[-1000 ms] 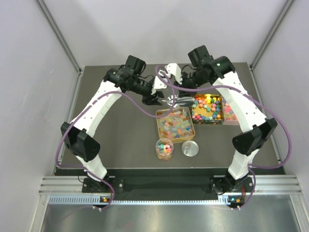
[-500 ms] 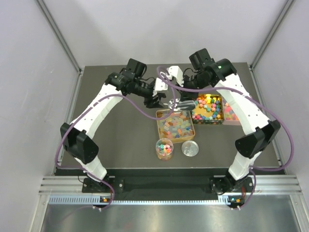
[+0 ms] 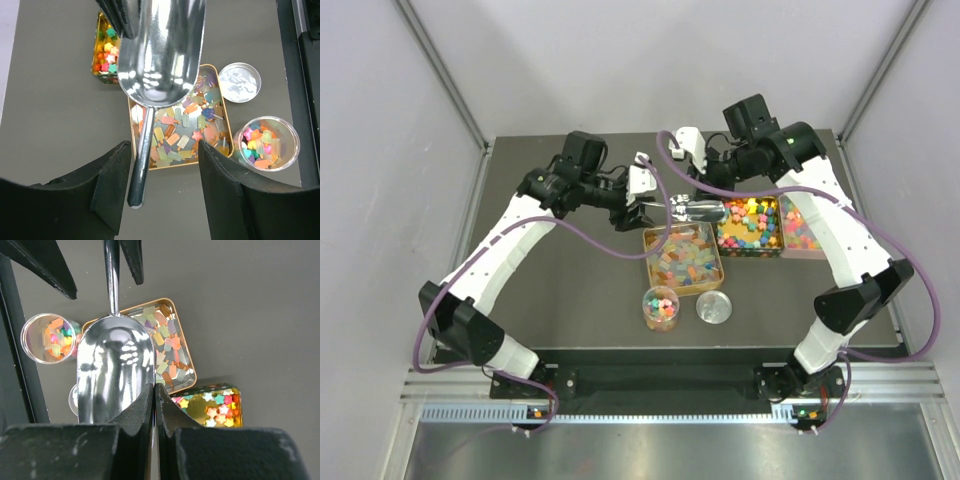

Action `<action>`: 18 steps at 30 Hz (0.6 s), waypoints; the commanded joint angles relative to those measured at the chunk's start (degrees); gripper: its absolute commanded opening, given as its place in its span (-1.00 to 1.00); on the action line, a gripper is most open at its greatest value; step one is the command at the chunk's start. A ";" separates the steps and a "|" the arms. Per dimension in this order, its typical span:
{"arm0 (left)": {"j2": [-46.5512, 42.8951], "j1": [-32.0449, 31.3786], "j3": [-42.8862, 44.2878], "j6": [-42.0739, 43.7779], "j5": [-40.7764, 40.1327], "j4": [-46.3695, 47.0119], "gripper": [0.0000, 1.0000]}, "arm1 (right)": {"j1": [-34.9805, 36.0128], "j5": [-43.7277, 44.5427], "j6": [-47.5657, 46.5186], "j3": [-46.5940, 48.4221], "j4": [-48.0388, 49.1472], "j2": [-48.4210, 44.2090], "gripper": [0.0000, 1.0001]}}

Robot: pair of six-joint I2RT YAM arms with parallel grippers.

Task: Pack the candies
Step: Pick up the spatula from the storage box.

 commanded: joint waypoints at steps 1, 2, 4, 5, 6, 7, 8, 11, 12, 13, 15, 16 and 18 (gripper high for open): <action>-0.65 -0.10 0.02 -2.23 0.39 3.84 0.22 | -0.25 -2.32 -0.51 2.63 0.66 -2.38 -1.00; -0.57 -0.10 0.37 -2.49 0.74 3.93 0.21 | -0.25 -2.32 -0.51 2.63 0.66 -2.38 -1.00; -0.04 -0.19 0.73 -2.67 0.91 3.84 0.20 | -0.16 -2.32 -0.33 2.80 0.75 -2.47 -1.00; 0.22 -0.19 0.99 -2.67 0.92 3.75 0.20 | -0.07 -2.32 -0.42 2.89 0.83 -2.47 -1.00; 0.66 -0.19 1.17 -2.67 1.18 3.66 0.19 | -0.07 -2.23 -0.33 2.89 1.01 -2.64 -1.00; 1.01 -0.19 1.34 -2.67 1.44 3.75 0.18 | 0.10 -2.14 -0.16 2.89 1.10 -2.73 -1.00; 1.19 -0.19 1.78 -2.93 1.53 3.58 0.18 | 0.19 -2.14 -0.24 2.80 1.01 -2.73 -1.00; 2.33 -0.28 2.57 -3.28 2.58 3.58 0.15 | 0.72 -1.96 -0.24 2.54 1.19 -2.73 -1.00; 2.94 -0.28 2.75 -3.37 2.67 3.58 0.15 | 0.80 -1.96 -0.24 2.71 1.27 -2.64 -1.00; 3.21 -0.28 2.92 -3.55 3.02 3.58 0.13 | 1.24 -1.79 -0.24 2.71 1.27 -2.56 -1.00; 3.83 -0.45 3.45 -3.72 3.11 3.49 0.11 | 1.59 -1.61 -0.33 2.89 1.27 -2.38 -1.00; 4.09 -0.54 3.54 -3.81 3.20 3.49 0.09 | 1.77 -1.26 -0.42 2.98 1.27 -2.21 -1.00; 4.35 -0.63 3.98 -3.99 3.20 3.49 0.08 | 2.12 -1.00 -0.94 2.80 1.01 -2.03 -1.00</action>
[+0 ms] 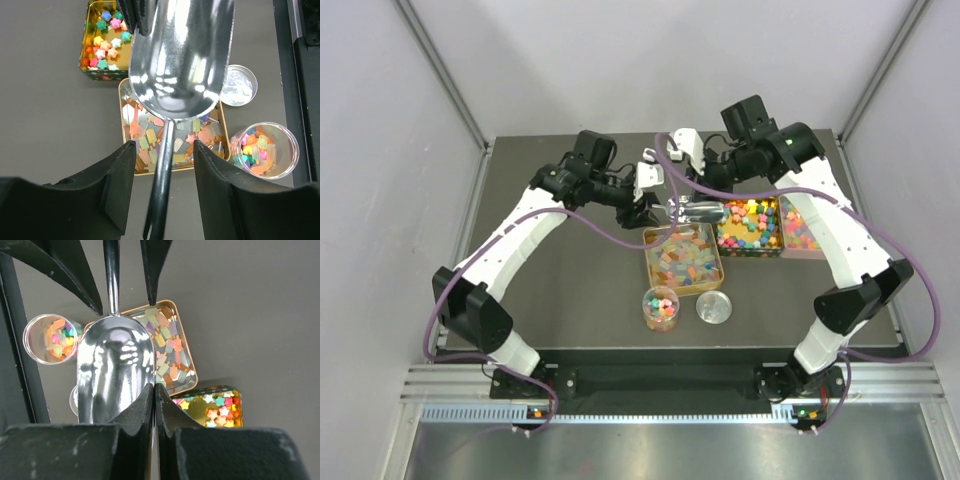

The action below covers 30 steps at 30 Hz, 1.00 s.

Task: Pack the candies
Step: Pick up the spatula from the storage box.

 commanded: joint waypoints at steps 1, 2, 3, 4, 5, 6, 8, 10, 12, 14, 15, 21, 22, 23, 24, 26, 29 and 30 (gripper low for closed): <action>0.22 -0.45 3.06 -0.93 2.39 2.20 0.08 | 1.38 -0.69 -1.10 2.80 0.84 -1.79 -1.00; 0.05 -0.45 3.24 -1.01 2.39 2.11 0.07 | 1.47 -0.52 -1.01 2.45 0.92 -1.70 -1.00; 0.05 -0.45 3.24 -1.19 2.39 2.11 0.06 | 1.64 -0.34 -1.10 2.45 1.10 -1.61 -1.00; 0.05 -0.45 3.32 -1.02 2.39 1.85 0.05 | 1.82 0.44 -1.10 2.10 1.10 -1.26 -1.00; -0.12 -0.45 3.33 -1.02 2.39 1.67 0.02 | 1.91 1.06 -1.10 2.01 1.19 -1.17 -1.00; -0.21 -0.45 3.41 -0.93 2.48 1.67 0.01 | 1.91 1.50 -1.19 1.92 1.19 -0.91 -1.00; -0.21 -0.45 3.50 -0.49 2.83 0.97 -0.08 | 2.08 1.68 -1.19 1.75 1.45 -0.65 -1.00; 0.05 -0.45 3.76 -0.23 3.27 -0.08 -0.17 | 2.08 1.60 -0.93 1.92 1.63 -0.38 -1.00; 0.49 -0.45 4.11 -0.14 3.62 -0.79 -0.23 | 2.00 1.60 -0.84 2.45 1.63 0.06 -1.00; 0.66 -0.45 4.56 -0.05 3.71 -1.40 -0.25 | 2.00 1.86 -0.75 2.98 1.63 0.58 -1.00; 0.75 -0.45 4.56 -0.05 3.71 -1.40 -0.26 | 2.00 2.12 -0.66 3.07 1.80 0.85 -1.00; 0.49 -0.45 4.64 0.04 3.27 -1.32 -0.24 | 2.00 3.26 -0.31 3.07 1.98 1.99 -1.00; 0.58 -0.45 4.56 0.13 3.27 -1.49 -0.25 | 2.00 3.26 -0.31 3.07 2.33 1.91 -1.00; 0.75 -0.45 4.64 0.21 3.27 -1.67 -0.26 | 2.08 3.26 -0.14 3.24 2.42 2.08 -1.00; 0.84 -0.45 4.82 0.30 3.36 -2.19 -0.28 | 2.00 3.35 0.04 3.24 2.50 2.17 -1.00; 1.45 -0.45 5.34 0.48 3.62 -2.90 -0.40 | 2.00 3.35 0.13 3.77 2.59 2.26 -1.00; 2.42 -0.45 6.40 0.48 4.24 -4.48 -0.59 | 2.00 3.18 0.31 4.03 2.77 2.17 -1.00; 2.77 -0.45 6.75 0.48 4.41 -4.83 -0.63 | 2.08 3.00 0.48 4.12 2.68 2.17 -1.00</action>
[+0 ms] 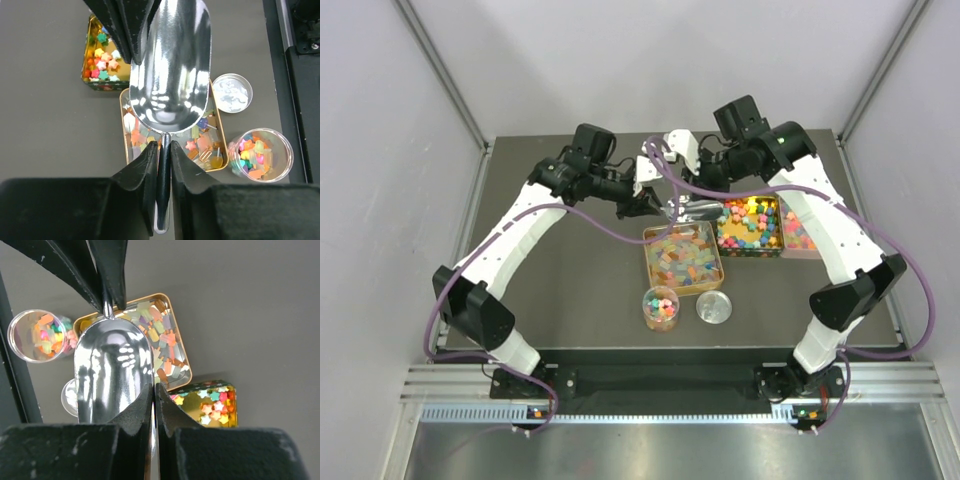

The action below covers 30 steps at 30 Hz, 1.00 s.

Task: Pack the candies
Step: Pick up the spatula from the storage box.

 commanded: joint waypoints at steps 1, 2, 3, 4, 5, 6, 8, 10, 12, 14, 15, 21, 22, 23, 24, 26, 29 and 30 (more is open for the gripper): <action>1.77 -0.41 3.49 0.59 2.64 -3.32 -0.68 | 0.69 -0.56 0.63 2.99 2.72 0.18 -1.00; 2.29 -0.41 3.76 0.41 2.82 -3.50 -0.77 | 0.77 -0.65 0.63 3.07 2.72 0.09 -1.00; 2.56 -0.41 3.94 0.33 2.82 -3.68 -0.81 | 0.69 -0.74 0.81 3.07 2.72 0.18 -1.00; 2.65 -0.41 4.03 0.24 2.99 -4.03 -0.86 | 0.68 -0.82 0.90 3.07 2.72 0.27 -1.00; 3.08 -0.41 4.11 0.24 2.99 -4.29 -0.93 | 0.68 -0.83 0.90 3.07 2.72 0.18 -1.00; 3.09 -0.41 4.11 0.24 2.99 -4.47 -1.00 | 0.68 -0.91 0.99 2.98 2.72 0.27 -1.00; 3.26 -0.41 4.29 0.15 2.82 -5.17 -1.00 | 0.68 -0.74 1.25 2.81 2.81 0.27 -1.00; 3.26 -0.41 4.38 0.24 2.38 -5.61 -1.00 | 0.68 -0.65 1.34 2.28 2.99 0.18 -1.00; 3.26 -0.41 4.73 0.50 0.63 -6.93 -1.00 | 0.77 1.27 1.95 1.93 3.60 -0.17 -0.72; 3.52 -0.41 6.13 1.98 -0.78 -9.72 -1.00 | 0.68 4.69 2.30 1.93 4.13 -0.61 -0.37; 3.61 -0.41 7.53 4.00 -1.48 -13.48 -1.00 | 0.08 7.50 2.30 1.84 4.83 -1.92 0.00; 4.58 -0.41 10.26 7.96 -5.79 -22.83 -1.00 | -8.62 4.19 4.85 -1.48 7.03 -5.88 0.30; 5.71 -0.50 11.14 8.67 -6.49 -25.54 -1.00 | -9.76 3.75 5.11 -2.63 6.94 -6.15 0.30; 6.68 -0.50 12.36 9.63 -7.80 -27.74 -1.00 | -12.38 3.22 5.20 -3.86 6.94 -6.50 0.30; 7.82 -0.58 15.68 12.16 -8.51 -30.11 -1.00 | -13.80 2.96 5.47 -7.09 7.29 -7.28 0.30; 11.86 -0.76 19.30 14.55 -11.14 -37.23 -1.00 | -17.49 4.09 5.21 -10.88 10.71 -8.43 0.31; 16.18 -1.02 24.85 16.23 -15.53 -40.94 -1.00 | -19.61 8.56 2.23 -16.96 15.20 -10.19 0.30; 16.62 -1.89 25.03 17.36 -17.46 -40.86 -1.00 | -19.71 9.45 1.35 -18.62 15.38 -9.93 0.29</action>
